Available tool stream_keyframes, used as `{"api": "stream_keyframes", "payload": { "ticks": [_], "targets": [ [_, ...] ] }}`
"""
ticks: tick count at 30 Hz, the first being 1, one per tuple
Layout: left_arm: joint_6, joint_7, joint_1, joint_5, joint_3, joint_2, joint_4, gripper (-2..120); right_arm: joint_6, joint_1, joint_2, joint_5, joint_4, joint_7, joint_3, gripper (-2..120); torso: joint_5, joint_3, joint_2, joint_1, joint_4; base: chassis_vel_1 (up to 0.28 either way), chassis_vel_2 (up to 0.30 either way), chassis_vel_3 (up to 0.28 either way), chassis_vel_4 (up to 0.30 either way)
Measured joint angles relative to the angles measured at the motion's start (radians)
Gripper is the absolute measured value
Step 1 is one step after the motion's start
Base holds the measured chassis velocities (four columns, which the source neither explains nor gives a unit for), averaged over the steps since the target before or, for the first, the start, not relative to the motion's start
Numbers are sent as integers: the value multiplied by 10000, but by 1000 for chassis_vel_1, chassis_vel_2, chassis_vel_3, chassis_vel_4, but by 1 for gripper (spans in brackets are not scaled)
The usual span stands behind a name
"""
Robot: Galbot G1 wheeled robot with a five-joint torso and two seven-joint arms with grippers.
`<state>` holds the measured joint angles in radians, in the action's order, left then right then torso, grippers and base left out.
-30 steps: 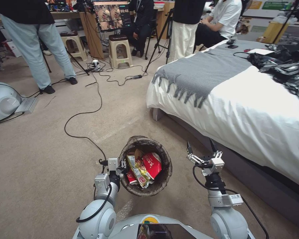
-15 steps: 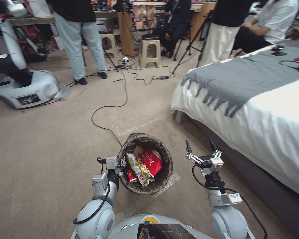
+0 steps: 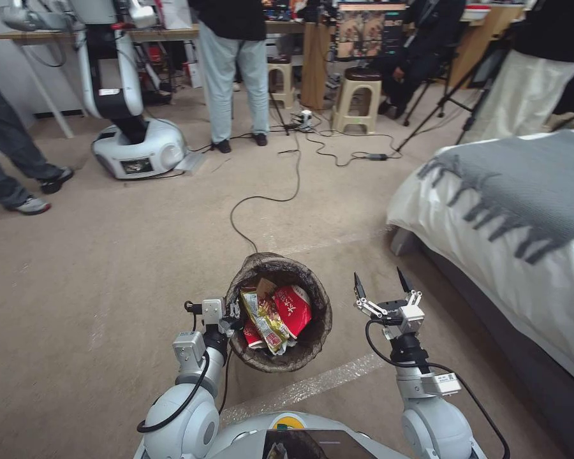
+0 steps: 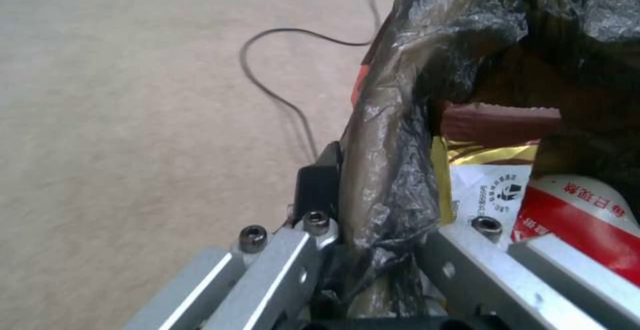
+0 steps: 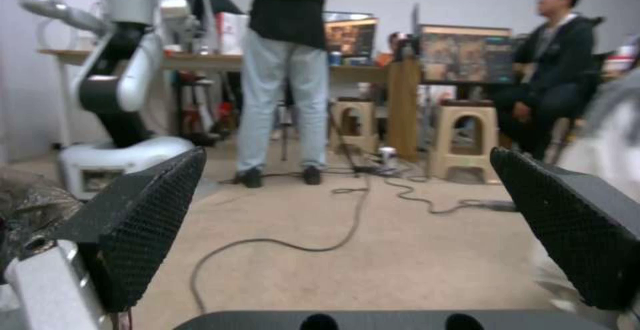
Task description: Pick up the trash bin, then pick up the garbage from the floor and place it into the trash bin.
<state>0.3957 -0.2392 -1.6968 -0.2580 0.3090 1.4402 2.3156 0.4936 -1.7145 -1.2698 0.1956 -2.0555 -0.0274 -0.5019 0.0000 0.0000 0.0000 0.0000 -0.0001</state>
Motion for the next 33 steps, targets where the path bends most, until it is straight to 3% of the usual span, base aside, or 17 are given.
{"api": "stream_keyframes", "payload": {
  "ticks": [21, 33],
  "targets": [
    [-168, 1, 32, -28, -23, -3, -85, 3, 58, 39, -17, -62, 33, 143, 92, 100, -1, 0, 0, 0, 4, 125, 119, 117, 112],
    [-238, 39, 101, -44, -21, 2, -127, 3, 154, 63, -52, -87, 163, 219, 116, 100, -1, 0, 0, 0, -3, 3, 6, 6, 6]
  ]
}}
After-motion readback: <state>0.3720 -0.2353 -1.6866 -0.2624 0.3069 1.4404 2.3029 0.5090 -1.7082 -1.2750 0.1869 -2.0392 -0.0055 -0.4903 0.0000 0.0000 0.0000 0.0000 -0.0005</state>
